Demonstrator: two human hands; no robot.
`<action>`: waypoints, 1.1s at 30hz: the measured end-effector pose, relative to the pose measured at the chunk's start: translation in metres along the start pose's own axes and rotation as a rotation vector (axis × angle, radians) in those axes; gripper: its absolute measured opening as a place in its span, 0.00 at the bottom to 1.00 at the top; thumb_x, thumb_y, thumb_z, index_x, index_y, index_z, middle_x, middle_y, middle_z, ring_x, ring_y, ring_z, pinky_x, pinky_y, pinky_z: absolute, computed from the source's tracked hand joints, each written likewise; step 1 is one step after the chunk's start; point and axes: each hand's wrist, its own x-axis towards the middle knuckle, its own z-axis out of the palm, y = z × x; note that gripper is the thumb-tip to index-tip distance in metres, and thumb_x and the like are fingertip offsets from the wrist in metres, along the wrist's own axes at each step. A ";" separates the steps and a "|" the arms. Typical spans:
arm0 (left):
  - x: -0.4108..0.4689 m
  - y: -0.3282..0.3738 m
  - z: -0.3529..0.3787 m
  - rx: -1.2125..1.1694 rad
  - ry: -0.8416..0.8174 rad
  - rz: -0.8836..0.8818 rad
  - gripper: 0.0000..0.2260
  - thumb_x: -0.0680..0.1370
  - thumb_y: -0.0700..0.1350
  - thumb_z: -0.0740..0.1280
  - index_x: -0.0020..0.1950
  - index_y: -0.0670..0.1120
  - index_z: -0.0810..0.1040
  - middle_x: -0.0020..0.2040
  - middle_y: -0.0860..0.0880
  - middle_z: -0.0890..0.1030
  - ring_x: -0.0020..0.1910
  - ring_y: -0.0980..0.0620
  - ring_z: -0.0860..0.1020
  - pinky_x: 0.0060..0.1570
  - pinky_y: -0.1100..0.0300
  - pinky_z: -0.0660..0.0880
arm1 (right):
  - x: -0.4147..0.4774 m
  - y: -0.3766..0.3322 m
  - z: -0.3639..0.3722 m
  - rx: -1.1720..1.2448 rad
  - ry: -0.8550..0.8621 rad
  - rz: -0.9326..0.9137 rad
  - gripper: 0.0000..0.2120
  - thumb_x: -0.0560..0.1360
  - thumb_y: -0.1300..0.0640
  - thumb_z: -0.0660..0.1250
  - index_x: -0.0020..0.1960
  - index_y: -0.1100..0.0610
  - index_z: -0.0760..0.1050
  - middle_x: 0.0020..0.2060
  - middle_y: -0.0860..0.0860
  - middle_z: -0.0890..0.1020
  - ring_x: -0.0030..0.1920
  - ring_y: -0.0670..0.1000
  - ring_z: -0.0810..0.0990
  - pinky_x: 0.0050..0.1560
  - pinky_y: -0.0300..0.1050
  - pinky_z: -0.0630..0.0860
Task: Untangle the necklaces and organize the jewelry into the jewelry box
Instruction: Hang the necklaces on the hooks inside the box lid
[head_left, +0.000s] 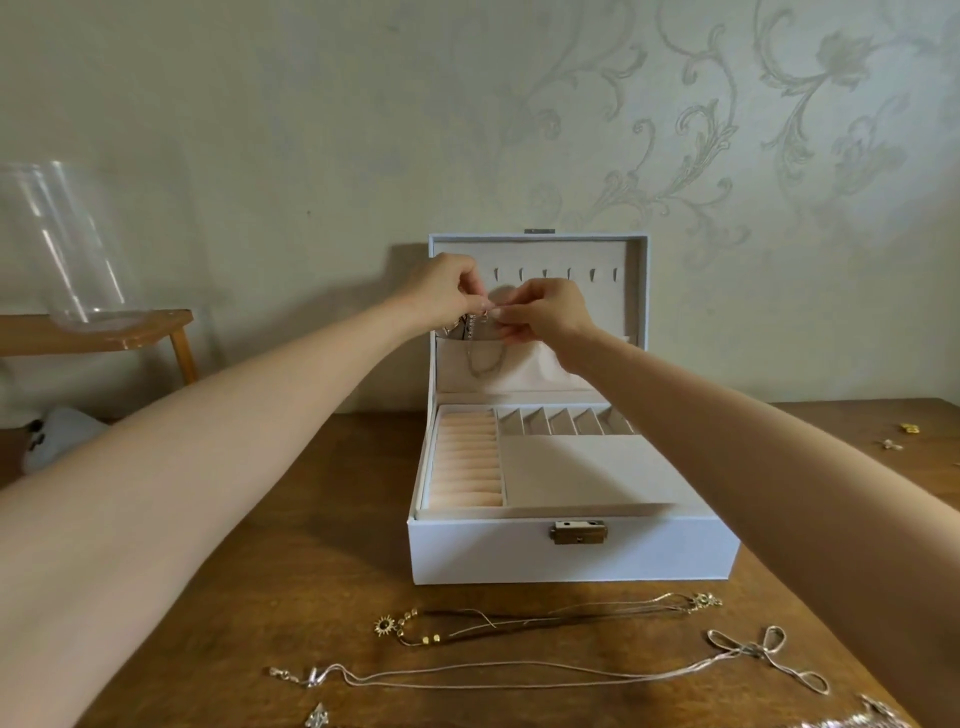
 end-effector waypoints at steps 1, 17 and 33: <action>0.001 0.001 0.000 0.000 0.020 -0.001 0.12 0.72 0.36 0.72 0.34 0.49 0.74 0.40 0.50 0.78 0.46 0.46 0.78 0.52 0.49 0.76 | 0.003 0.000 0.000 -0.008 0.040 -0.010 0.09 0.68 0.70 0.73 0.36 0.62 0.74 0.31 0.56 0.79 0.26 0.48 0.79 0.28 0.38 0.77; 0.014 0.019 0.012 0.486 0.466 -0.167 0.09 0.75 0.38 0.61 0.52 0.43 0.79 0.54 0.41 0.80 0.55 0.39 0.76 0.42 0.56 0.65 | 0.049 -0.013 0.029 -0.391 0.406 -0.145 0.06 0.68 0.64 0.65 0.37 0.54 0.75 0.40 0.53 0.82 0.42 0.54 0.80 0.42 0.48 0.78; 0.013 0.030 0.006 0.474 0.375 -0.290 0.10 0.75 0.35 0.62 0.55 0.39 0.77 0.57 0.39 0.79 0.57 0.38 0.76 0.47 0.54 0.71 | 0.039 -0.024 0.025 -0.151 0.338 0.125 0.09 0.62 0.66 0.73 0.26 0.61 0.75 0.30 0.60 0.82 0.31 0.56 0.80 0.36 0.49 0.79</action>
